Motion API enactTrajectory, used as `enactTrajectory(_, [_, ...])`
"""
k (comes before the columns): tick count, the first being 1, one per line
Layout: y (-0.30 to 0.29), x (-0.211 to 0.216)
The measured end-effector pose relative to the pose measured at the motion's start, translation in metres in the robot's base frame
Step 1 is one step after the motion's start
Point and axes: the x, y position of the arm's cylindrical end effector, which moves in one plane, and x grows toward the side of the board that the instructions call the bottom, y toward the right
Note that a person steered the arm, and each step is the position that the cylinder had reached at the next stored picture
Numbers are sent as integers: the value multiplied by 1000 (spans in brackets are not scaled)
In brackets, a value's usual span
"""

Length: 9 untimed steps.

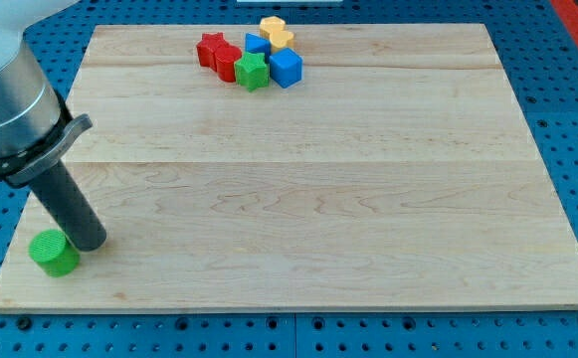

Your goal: Move the blue cube to the bottom right of the green star

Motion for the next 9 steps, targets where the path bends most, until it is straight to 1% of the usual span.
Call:
enactTrajectory(1, [41,-71])
enactTrajectory(2, [116,-135])
enactTrajectory(3, [221,-161])
enactTrajectory(4, [289,-222])
enactTrajectory(5, [299,-284])
enactTrajectory(6, [238,-292])
enactTrajectory(7, [221,-263])
enactTrajectory(8, [186,-249])
enactTrajectory(9, [163,-252])
